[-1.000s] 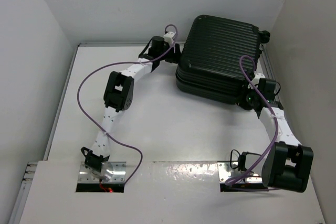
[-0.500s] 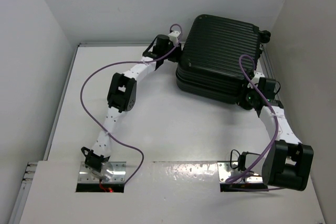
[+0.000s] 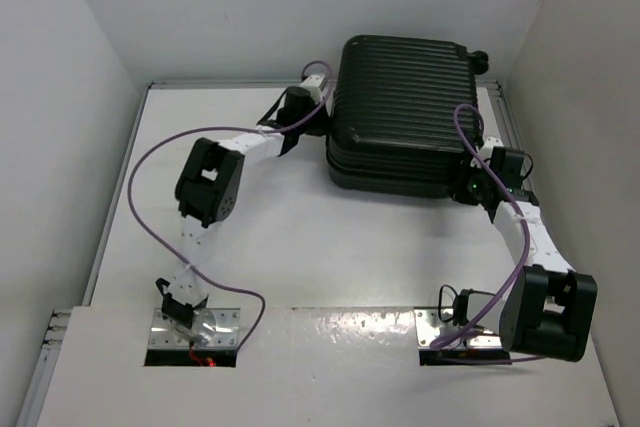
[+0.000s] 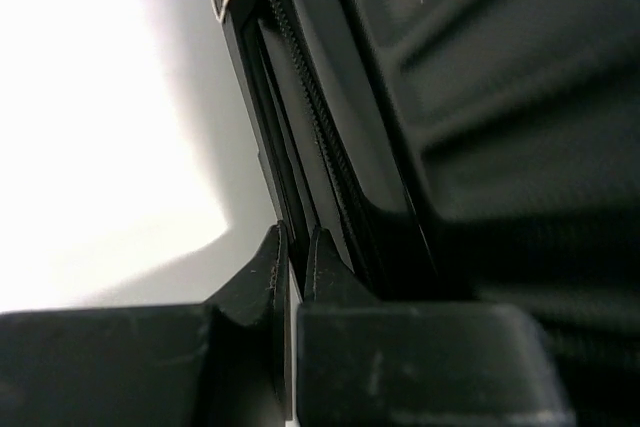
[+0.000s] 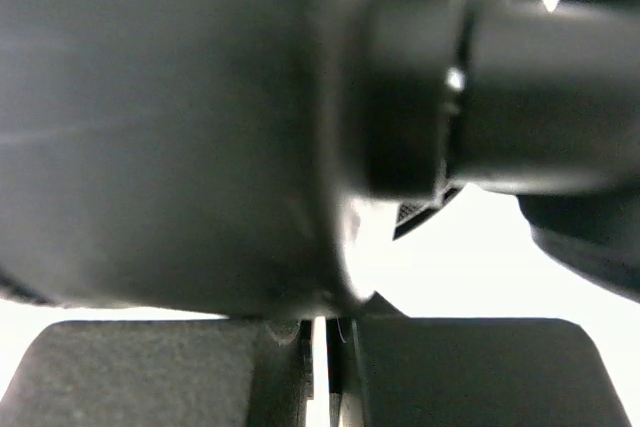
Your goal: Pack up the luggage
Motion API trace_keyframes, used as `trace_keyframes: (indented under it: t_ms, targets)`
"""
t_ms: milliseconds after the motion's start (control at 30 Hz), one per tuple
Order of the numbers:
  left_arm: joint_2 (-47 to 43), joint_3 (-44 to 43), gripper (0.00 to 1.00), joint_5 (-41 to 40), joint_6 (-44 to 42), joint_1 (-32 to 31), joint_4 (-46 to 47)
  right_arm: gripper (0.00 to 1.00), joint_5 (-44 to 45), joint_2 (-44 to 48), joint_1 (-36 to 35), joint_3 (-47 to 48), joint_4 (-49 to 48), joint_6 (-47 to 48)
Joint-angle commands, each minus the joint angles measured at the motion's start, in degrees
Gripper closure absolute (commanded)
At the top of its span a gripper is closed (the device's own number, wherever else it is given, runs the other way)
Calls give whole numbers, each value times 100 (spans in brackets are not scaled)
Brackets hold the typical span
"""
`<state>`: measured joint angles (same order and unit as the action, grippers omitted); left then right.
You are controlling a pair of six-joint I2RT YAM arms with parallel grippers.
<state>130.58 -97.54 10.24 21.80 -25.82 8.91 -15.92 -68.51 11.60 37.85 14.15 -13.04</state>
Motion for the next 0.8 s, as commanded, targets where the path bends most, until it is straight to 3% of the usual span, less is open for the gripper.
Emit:
trace_keyframes:
  t_ms: [0, 200, 333, 633, 767]
  targets:
    - [-902, 1332, 100, -56, 875, 59, -1083, 100, -421, -189, -412, 171, -870, -146]
    - [-1930, 2756, 100, -742, 2501, 789, -1321, 100, -368, -557, -912, 109, -1371, -375]
    - [-2642, 3355, 100, -752, 3101, 624, -1181, 100, -359, -839, -1307, 144, -1924, -481]
    - [-2074, 2618, 100, -365, 4646, -212, -987, 100, -148, -586, -2116, -409, -2531, -928]
    - [-1774, 2056, 100, -303, 5341, -545, -847, 100, 693, -173, -2696, -778, -2900, -1236]
